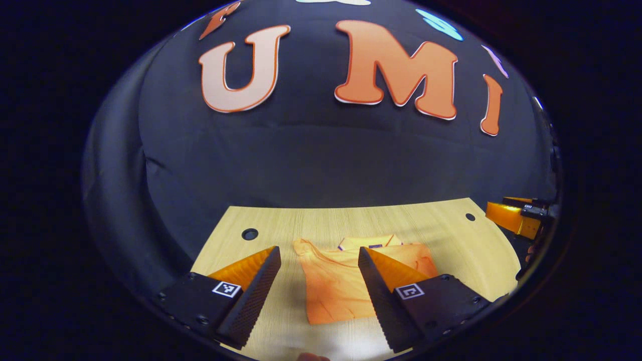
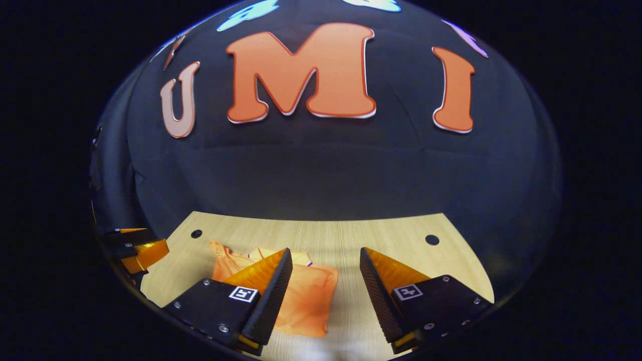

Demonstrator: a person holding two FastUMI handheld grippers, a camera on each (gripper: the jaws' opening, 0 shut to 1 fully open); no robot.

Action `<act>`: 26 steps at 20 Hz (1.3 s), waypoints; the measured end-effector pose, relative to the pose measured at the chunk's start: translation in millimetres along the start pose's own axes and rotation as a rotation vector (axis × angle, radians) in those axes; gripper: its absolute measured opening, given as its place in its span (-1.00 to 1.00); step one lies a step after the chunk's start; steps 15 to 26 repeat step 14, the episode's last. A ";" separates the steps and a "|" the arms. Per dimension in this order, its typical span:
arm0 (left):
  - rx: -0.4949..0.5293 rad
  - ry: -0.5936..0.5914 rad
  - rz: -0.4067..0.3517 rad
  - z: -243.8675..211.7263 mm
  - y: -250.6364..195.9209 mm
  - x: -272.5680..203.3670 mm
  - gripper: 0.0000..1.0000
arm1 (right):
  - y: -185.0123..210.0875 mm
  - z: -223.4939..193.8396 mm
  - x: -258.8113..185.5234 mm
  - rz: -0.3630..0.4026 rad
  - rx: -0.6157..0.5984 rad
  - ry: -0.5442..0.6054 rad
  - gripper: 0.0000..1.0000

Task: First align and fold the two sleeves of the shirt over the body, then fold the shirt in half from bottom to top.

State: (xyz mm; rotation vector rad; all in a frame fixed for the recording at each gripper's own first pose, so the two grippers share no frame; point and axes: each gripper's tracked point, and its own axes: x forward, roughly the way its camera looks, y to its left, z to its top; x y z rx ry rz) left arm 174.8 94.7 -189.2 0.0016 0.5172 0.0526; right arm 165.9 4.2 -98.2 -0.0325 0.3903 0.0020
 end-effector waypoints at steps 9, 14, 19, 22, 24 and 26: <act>-0.069 -0.270 0.045 28.4 -27.1 -141.7 0.90 | 14.3 5.5 -107.7 0.086 -0.052 -0.155 0.70; -0.067 -0.346 0.038 8.6 -51.5 -182.2 0.91 | 22.9 6.1 -141.7 0.147 -0.106 -0.246 0.77; -0.067 -0.346 0.038 8.6 -51.5 -182.2 0.91 | 22.9 6.1 -141.7 0.147 -0.106 -0.246 0.77; -0.067 -0.346 0.038 8.6 -51.5 -182.2 0.91 | 22.9 6.1 -141.7 0.147 -0.106 -0.246 0.77; -0.067 -0.346 0.038 8.6 -51.5 -182.2 0.91 | 22.9 6.1 -141.7 0.147 -0.106 -0.246 0.77; -0.067 -0.346 0.038 8.6 -51.5 -182.2 0.91 | 22.9 6.1 -141.7 0.147 -0.106 -0.246 0.77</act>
